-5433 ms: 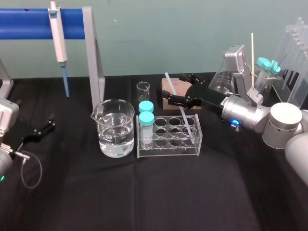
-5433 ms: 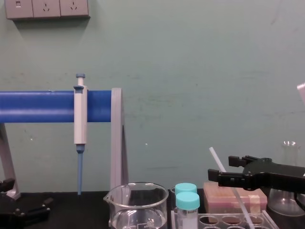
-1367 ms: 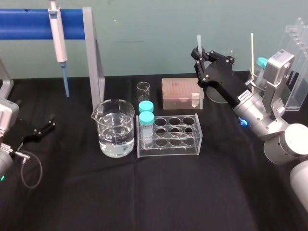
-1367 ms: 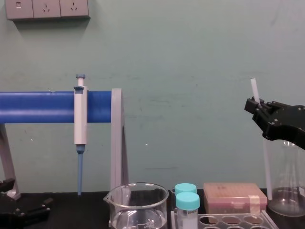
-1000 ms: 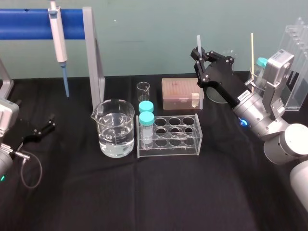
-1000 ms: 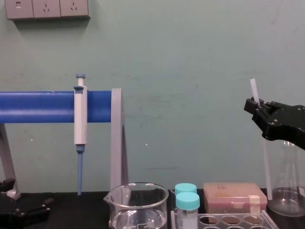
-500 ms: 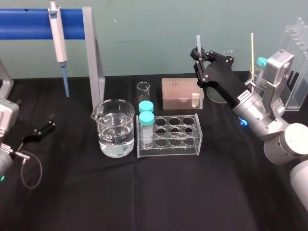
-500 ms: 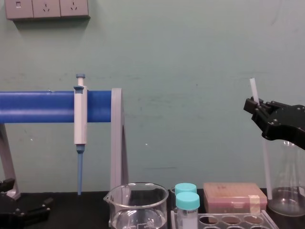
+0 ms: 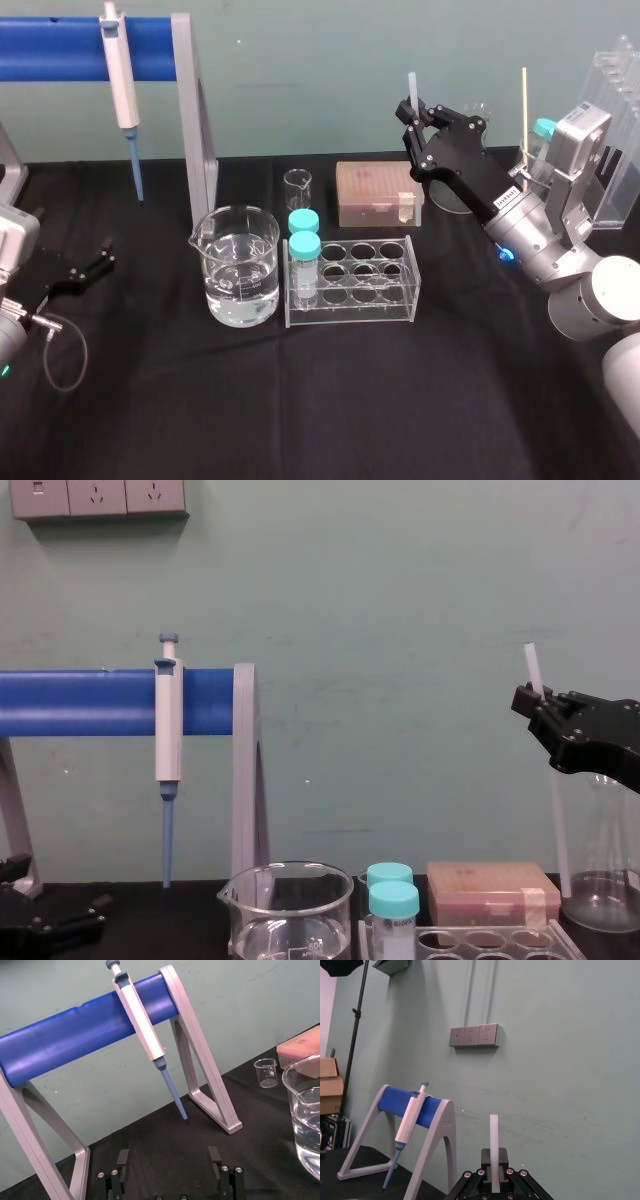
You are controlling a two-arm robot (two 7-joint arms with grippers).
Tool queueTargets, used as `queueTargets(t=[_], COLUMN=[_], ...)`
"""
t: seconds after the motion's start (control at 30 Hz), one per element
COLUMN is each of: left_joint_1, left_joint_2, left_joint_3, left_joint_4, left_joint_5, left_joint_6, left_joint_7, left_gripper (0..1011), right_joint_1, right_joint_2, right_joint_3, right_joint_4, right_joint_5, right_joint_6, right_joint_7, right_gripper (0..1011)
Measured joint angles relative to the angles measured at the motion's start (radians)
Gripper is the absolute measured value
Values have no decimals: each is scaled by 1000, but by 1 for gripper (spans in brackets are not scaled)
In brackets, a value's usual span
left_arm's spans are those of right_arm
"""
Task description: Pick up the stirring rod with one hand, then place it down.
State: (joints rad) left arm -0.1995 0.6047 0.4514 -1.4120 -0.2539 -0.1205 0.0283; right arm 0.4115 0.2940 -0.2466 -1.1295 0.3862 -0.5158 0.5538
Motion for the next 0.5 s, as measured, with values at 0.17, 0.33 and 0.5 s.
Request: queueTargets(t=[0.17,0.33,0.5], left_joint_1=[0,0,0], left_joint_2=[0,0,0], left_joint_3=[0,0,0], left_joint_4=[0,0,0], left_joint_5=[0,0,0], left_joint_6=[0,0,0], left_joint_7=[0,0,0], left_gripper=[1000,1000,1000], right_joint_1=[0,0,0], right_joint_2=[0,0,0], right_joint_3=[0,0,0], right_joint_4=[0,0,0], right_joint_5=[0,0,0], right_joint_6=[0,-1,-1], right_joint_7=[0,0,0], right_gripper=[78,78,78])
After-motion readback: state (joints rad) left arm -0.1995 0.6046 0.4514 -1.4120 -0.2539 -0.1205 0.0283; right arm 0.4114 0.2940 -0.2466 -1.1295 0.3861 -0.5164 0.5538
